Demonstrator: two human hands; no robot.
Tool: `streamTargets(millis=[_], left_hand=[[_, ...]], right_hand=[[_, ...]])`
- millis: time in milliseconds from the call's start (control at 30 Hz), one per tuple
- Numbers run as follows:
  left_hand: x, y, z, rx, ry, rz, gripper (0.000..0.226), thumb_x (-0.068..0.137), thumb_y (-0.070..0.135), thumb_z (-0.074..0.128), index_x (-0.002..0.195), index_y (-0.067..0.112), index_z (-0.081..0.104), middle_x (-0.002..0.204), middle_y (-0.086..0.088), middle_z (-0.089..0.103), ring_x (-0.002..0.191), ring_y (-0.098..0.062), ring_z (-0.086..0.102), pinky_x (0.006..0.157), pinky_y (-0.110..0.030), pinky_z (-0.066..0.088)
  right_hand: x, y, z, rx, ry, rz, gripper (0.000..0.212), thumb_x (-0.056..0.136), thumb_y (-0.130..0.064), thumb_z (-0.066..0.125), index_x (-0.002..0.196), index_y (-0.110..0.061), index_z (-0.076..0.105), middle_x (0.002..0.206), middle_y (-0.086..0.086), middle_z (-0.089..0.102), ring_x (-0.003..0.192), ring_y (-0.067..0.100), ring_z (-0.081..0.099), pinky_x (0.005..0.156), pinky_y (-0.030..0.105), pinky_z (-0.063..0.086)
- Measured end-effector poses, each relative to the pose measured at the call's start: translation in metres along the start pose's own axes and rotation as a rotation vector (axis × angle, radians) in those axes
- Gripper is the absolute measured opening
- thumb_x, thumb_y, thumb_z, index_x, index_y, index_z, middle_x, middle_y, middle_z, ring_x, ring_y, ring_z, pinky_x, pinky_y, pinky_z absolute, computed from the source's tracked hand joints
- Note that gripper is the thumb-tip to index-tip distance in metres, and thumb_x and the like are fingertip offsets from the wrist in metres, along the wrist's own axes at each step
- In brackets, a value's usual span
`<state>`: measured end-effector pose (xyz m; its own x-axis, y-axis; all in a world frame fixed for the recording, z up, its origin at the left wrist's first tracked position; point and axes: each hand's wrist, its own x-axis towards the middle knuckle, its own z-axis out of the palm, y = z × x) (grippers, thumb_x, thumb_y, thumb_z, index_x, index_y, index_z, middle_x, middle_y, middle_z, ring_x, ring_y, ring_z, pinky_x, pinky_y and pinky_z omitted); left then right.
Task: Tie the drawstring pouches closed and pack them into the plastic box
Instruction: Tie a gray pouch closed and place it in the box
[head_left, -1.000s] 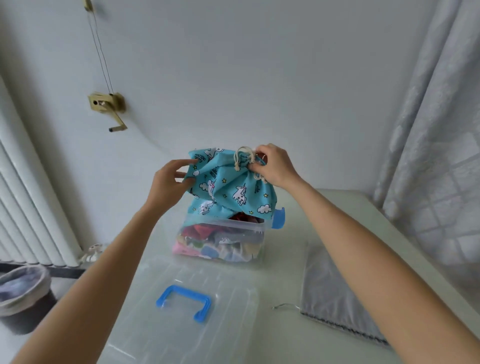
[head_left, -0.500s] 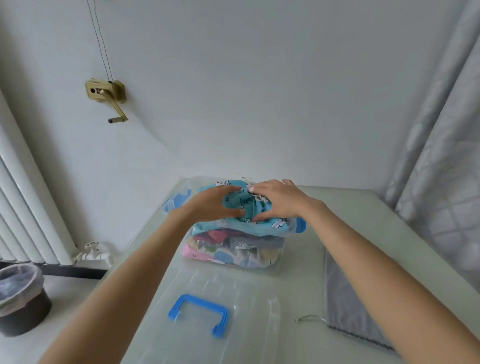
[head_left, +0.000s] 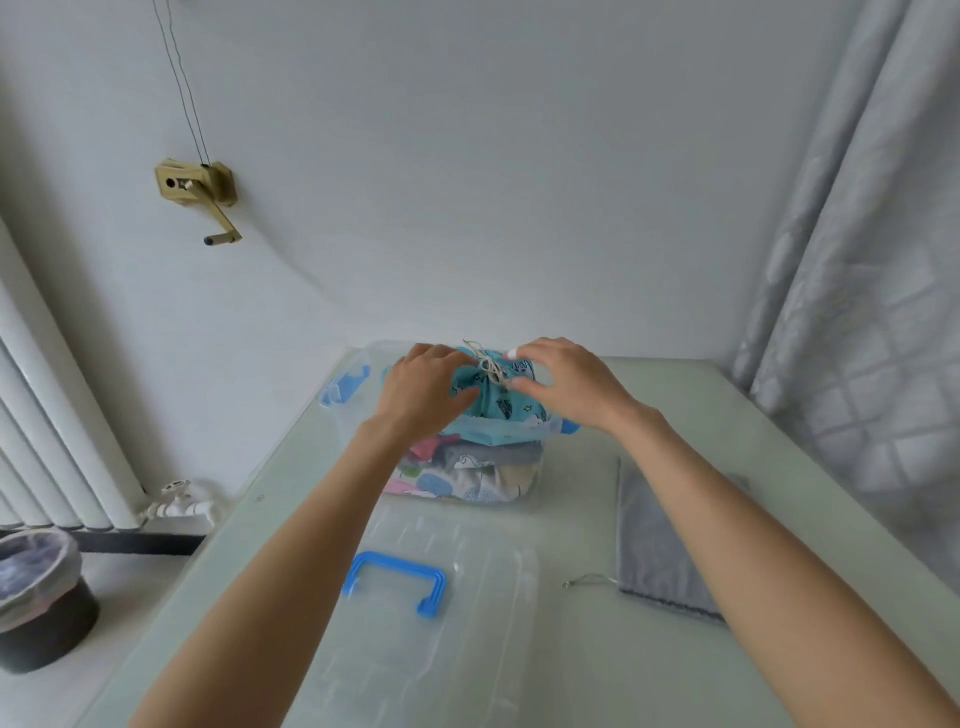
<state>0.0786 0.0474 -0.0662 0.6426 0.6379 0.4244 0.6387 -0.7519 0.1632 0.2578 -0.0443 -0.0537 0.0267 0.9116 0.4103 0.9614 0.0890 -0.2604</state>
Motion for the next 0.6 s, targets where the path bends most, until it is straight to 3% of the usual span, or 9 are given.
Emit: streamTargets(millis=[133, 233, 367, 500, 600], left_hand=[[-0.034, 0.05, 0.007, -0.212, 0.243, 0.092, 0.025, 0.09, 0.032, 0.055, 0.114, 0.027, 0.063, 0.111, 0.007, 0.067, 0.107, -0.017, 0.056, 0.082, -0.031, 0.045], [-0.062, 0.095, 0.021, -0.403, 0.262, 0.089, 0.021, 0.088, 0.031, 0.056, 0.106, 0.029, 0.066, 0.096, 0.011, 0.07, 0.092, -0.014, 0.063, 0.073, -0.032, 0.052], [-0.09, 0.146, 0.058, -0.545, 0.065, 0.032, 0.021, 0.086, 0.032, 0.056, 0.104, 0.03, 0.065, 0.089, 0.013, 0.07, 0.085, -0.009, 0.066, 0.077, -0.031, 0.053], [-0.113, 0.165, 0.106, -0.43, -0.216, 0.024, 0.035, 0.082, 0.021, 0.059, 0.116, 0.028, 0.06, 0.111, 0.005, 0.065, 0.105, -0.018, 0.057, 0.087, -0.032, 0.046], [-0.126, 0.163, 0.127, -0.316, -0.229, -0.05, 0.041, 0.08, 0.014, 0.056, 0.12, 0.025, 0.058, 0.124, -0.003, 0.057, 0.113, -0.027, 0.046, 0.094, -0.032, 0.037]], right_hand=[[-0.06, 0.001, -0.017, 0.083, 0.196, 0.081, 0.019, 0.09, -0.023, 0.057, 0.106, -0.02, 0.068, 0.101, -0.006, 0.071, 0.097, 0.017, 0.064, 0.083, 0.036, 0.05], [-0.117, 0.015, -0.022, 0.08, 0.232, 0.162, 0.016, 0.089, -0.021, 0.059, 0.101, -0.021, 0.07, 0.096, -0.009, 0.072, 0.093, 0.014, 0.066, 0.082, 0.033, 0.05], [-0.188, 0.047, -0.02, 0.1, 0.117, 0.294, 0.018, 0.087, -0.019, 0.062, 0.103, -0.019, 0.071, 0.097, -0.006, 0.073, 0.094, 0.01, 0.065, 0.084, 0.026, 0.048], [-0.251, 0.081, -0.004, 0.03, 0.037, 0.48, 0.022, 0.083, -0.013, 0.063, 0.102, -0.02, 0.07, 0.097, -0.004, 0.071, 0.091, 0.02, 0.062, 0.087, 0.035, 0.046], [-0.286, 0.103, 0.003, -0.036, 0.045, 0.677, 0.03, 0.078, -0.011, 0.061, 0.107, -0.018, 0.066, 0.104, 0.006, 0.067, 0.098, 0.033, 0.058, 0.086, 0.039, 0.045]])
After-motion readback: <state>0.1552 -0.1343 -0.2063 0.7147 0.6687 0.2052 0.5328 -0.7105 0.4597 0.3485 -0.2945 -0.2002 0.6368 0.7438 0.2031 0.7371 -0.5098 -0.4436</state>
